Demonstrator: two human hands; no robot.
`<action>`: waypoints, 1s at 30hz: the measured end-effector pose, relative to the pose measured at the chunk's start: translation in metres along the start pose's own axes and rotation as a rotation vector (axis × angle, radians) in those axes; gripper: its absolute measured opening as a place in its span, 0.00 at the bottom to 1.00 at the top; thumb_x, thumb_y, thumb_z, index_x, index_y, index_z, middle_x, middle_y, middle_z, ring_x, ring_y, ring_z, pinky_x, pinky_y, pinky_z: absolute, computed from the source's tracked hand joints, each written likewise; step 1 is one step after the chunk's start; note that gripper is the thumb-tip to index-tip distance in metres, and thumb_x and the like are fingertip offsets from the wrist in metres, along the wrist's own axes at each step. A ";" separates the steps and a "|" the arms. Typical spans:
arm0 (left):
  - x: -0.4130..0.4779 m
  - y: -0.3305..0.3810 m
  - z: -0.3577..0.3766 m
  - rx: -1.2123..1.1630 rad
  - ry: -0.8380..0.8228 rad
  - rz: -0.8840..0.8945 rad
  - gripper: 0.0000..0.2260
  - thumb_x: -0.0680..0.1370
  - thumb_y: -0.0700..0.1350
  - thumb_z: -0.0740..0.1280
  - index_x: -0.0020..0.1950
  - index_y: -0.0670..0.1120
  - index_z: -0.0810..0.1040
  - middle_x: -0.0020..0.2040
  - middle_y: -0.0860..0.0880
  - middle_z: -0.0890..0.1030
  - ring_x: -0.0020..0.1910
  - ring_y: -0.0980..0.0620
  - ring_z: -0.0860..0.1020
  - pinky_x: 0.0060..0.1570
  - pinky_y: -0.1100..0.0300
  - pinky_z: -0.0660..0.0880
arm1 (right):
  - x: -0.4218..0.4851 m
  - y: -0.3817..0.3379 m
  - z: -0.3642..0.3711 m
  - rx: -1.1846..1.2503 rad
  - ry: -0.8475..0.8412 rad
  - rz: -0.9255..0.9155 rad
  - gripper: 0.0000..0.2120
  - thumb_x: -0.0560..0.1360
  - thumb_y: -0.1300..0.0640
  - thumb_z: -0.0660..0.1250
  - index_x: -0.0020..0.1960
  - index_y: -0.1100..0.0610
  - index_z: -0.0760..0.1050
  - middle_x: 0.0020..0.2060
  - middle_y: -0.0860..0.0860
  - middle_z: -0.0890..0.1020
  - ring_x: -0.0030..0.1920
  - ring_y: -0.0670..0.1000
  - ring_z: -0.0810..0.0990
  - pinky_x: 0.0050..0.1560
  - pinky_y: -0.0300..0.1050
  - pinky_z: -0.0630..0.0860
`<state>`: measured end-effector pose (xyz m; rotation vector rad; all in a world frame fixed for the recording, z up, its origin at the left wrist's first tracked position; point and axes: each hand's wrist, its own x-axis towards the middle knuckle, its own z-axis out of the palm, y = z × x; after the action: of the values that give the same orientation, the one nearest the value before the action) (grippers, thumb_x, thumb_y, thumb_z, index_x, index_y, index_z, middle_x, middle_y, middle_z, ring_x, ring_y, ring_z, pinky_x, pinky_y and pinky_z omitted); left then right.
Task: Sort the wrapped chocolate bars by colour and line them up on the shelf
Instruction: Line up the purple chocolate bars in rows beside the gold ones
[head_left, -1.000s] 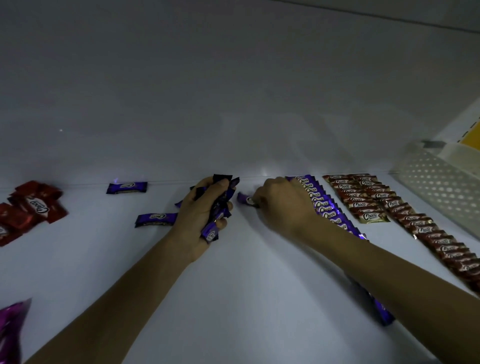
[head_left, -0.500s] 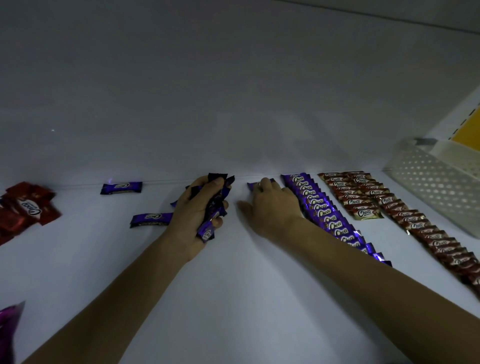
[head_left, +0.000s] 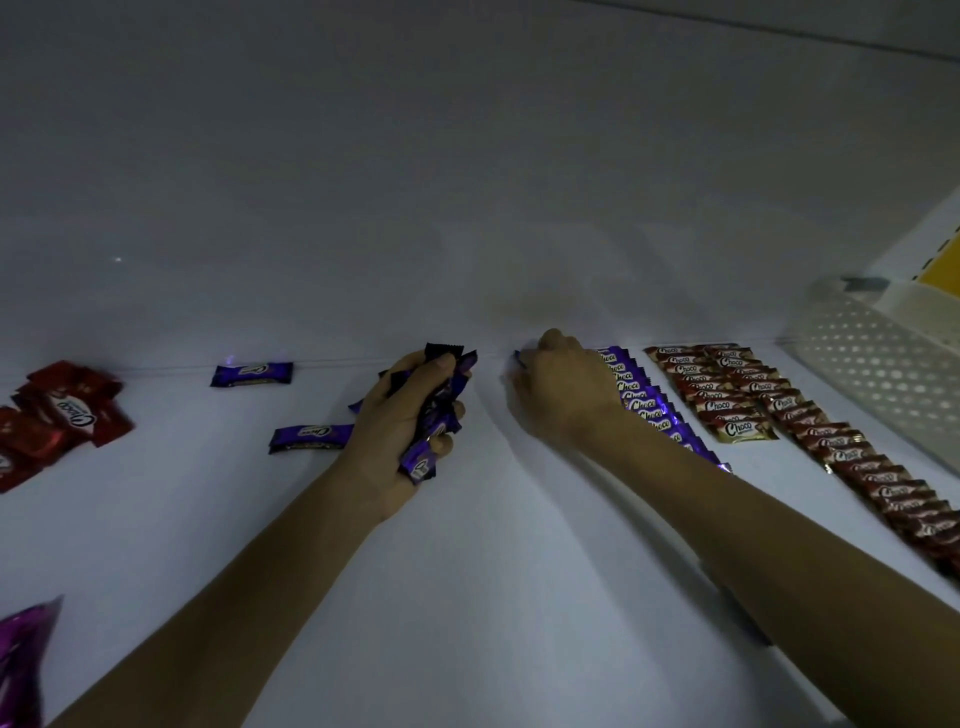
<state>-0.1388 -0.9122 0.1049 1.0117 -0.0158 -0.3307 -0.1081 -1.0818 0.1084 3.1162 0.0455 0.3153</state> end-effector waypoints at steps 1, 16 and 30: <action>0.001 0.000 0.000 -0.007 -0.003 -0.008 0.05 0.79 0.44 0.62 0.53 0.46 0.76 0.46 0.47 0.80 0.29 0.57 0.74 0.18 0.68 0.66 | -0.002 -0.001 -0.008 0.234 0.031 -0.003 0.18 0.81 0.47 0.54 0.48 0.55 0.78 0.49 0.56 0.76 0.49 0.56 0.75 0.49 0.47 0.71; 0.002 0.003 -0.002 -0.059 -0.109 -0.126 0.19 0.69 0.53 0.66 0.55 0.44 0.76 0.37 0.49 0.80 0.27 0.58 0.74 0.16 0.69 0.65 | -0.023 0.000 -0.055 1.225 -0.164 -0.118 0.05 0.73 0.66 0.69 0.46 0.58 0.78 0.39 0.51 0.82 0.34 0.40 0.79 0.32 0.30 0.70; 0.005 0.003 -0.002 -0.106 -0.072 -0.143 0.15 0.78 0.56 0.58 0.52 0.47 0.76 0.35 0.50 0.79 0.26 0.58 0.73 0.16 0.70 0.64 | -0.023 0.032 -0.050 1.422 -0.147 0.160 0.07 0.75 0.65 0.66 0.47 0.55 0.79 0.36 0.49 0.84 0.35 0.45 0.82 0.31 0.34 0.72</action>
<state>-0.1330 -0.9100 0.1057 0.8978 0.0092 -0.4938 -0.1402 -1.1144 0.1532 4.5590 0.0207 -0.0018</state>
